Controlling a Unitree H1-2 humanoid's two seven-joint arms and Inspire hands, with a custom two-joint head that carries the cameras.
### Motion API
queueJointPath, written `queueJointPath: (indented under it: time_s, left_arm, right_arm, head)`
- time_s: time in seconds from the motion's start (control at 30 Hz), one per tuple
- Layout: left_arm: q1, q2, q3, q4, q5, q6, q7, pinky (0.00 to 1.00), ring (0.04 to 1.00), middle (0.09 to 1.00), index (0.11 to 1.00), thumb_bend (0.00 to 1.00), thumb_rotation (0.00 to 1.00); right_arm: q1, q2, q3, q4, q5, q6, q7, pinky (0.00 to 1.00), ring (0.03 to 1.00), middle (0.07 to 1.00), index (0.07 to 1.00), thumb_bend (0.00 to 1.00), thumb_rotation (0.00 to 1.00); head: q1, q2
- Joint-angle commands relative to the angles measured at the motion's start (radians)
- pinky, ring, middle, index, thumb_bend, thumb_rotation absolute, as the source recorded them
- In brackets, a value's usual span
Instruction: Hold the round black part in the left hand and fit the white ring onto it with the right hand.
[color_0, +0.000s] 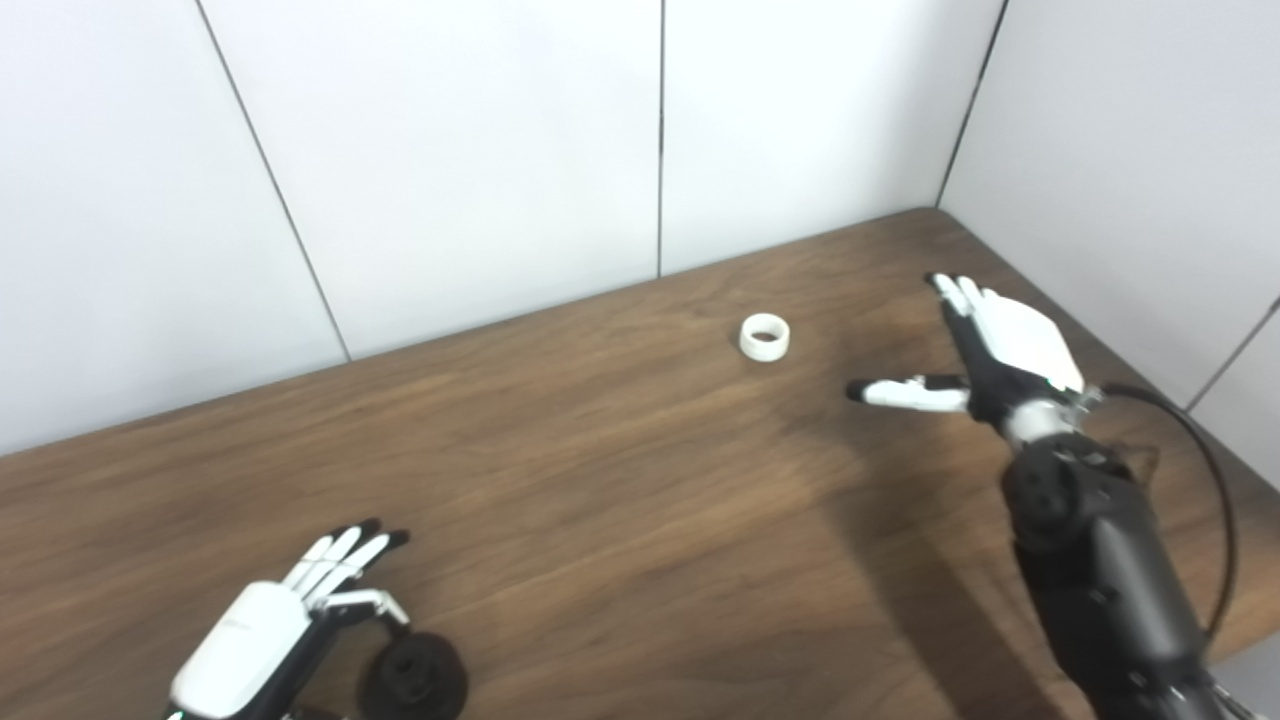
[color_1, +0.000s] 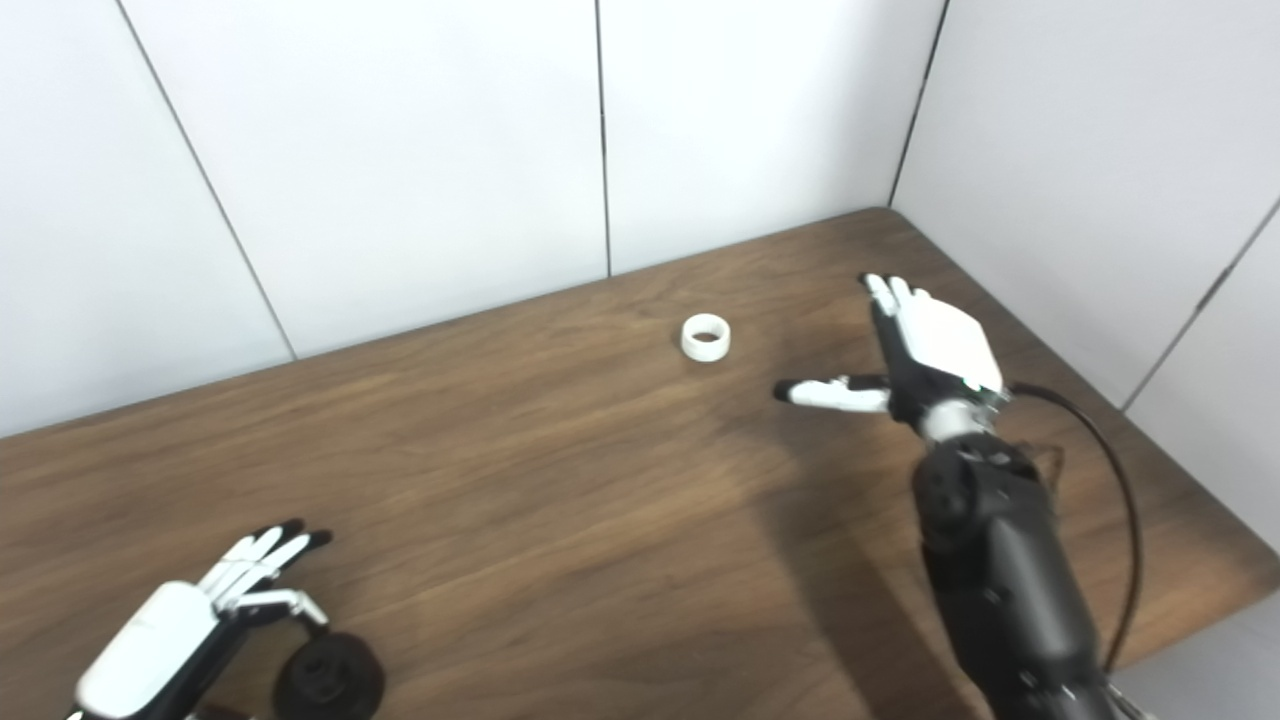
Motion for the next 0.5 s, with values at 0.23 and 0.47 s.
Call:
queueJointPath:
  time_s: [0.23, 0.47]
  left_arm:
    - [-0.006, 0.057, 0.003, 0.010, -0.004, 0.016, -0.018, 1.00, 1.000, 0.956, 0.477, 0.51, 0.05]
    - [-0.004, 0.065, 0.004, 0.002, -0.013, 0.016, -0.018, 1.00, 1.000, 0.951, 0.478, 0.51, 0.05]
  right_arm:
    - [-0.101, -0.070, 0.028, 0.072, -0.062, 0.003, 0.069, 1.00, 1.000, 1.000, 0.944, 1.00, 0.72]
    - [-0.154, -0.078, 0.052, 0.135, -0.077, 0.003, 0.121, 0.99, 1.000, 1.000, 0.948, 1.00, 0.70]
  head:
    - [-0.008, -0.001]
    - [-0.026, -0.001]
